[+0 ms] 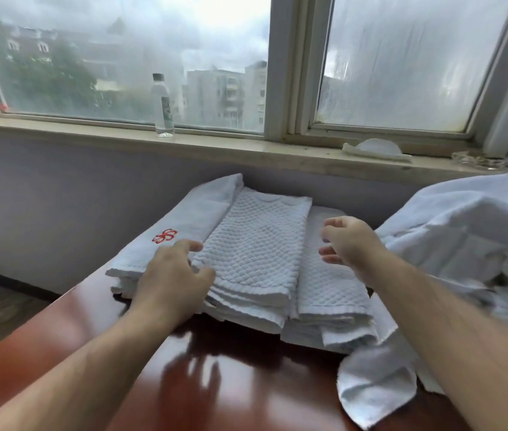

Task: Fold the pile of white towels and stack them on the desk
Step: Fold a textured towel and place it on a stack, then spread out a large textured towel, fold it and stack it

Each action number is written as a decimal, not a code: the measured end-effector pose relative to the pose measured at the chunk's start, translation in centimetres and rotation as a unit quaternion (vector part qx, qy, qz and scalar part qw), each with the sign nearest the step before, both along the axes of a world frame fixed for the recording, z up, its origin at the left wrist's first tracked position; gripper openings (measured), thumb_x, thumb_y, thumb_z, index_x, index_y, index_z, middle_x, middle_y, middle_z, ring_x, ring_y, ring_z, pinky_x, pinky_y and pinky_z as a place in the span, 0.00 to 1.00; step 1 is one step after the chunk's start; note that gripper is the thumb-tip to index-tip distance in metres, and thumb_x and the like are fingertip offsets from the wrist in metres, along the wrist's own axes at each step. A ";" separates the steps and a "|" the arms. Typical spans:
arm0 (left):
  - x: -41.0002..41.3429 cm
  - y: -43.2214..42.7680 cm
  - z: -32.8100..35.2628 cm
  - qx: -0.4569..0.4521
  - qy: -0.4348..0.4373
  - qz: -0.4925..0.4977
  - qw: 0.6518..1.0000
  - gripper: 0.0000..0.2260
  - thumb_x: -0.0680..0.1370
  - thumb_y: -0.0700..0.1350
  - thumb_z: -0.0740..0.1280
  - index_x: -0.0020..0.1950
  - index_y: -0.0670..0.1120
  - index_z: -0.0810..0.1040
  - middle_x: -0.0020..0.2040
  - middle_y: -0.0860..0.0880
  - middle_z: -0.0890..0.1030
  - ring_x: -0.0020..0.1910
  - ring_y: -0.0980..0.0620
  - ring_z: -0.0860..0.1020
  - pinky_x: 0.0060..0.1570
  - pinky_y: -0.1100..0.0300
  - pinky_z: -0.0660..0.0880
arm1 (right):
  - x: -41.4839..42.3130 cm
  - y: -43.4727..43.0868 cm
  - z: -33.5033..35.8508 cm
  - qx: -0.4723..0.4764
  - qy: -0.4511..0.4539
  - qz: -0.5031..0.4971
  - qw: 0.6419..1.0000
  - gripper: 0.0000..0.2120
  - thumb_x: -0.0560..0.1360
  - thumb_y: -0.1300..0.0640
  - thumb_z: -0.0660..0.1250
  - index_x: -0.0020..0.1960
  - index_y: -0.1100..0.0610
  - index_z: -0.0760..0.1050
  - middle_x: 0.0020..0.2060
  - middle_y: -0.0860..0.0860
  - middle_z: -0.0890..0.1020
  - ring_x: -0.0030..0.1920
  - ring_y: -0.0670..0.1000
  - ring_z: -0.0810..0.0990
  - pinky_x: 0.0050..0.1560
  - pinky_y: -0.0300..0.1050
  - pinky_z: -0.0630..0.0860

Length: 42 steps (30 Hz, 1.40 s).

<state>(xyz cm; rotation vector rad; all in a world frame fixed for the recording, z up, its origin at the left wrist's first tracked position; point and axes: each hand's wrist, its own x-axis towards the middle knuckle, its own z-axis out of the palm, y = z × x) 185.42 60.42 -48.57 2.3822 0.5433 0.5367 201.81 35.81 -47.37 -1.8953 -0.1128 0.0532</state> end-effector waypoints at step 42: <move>4.1 -31.8 -7.9 -0.237 -0.256 -0.385 0.855 0.11 0.80 0.59 0.63 0.45 0.55 0.80 0.35 0.58 0.77 0.35 0.62 0.73 0.37 0.66 0.70 | -16.5 -26.4 -7.8 0.093 -0.100 -0.227 0.964 0.22 0.85 0.50 0.58 0.36 0.58 0.74 0.27 0.54 0.82 0.28 0.48 0.81 0.27 0.34 0.72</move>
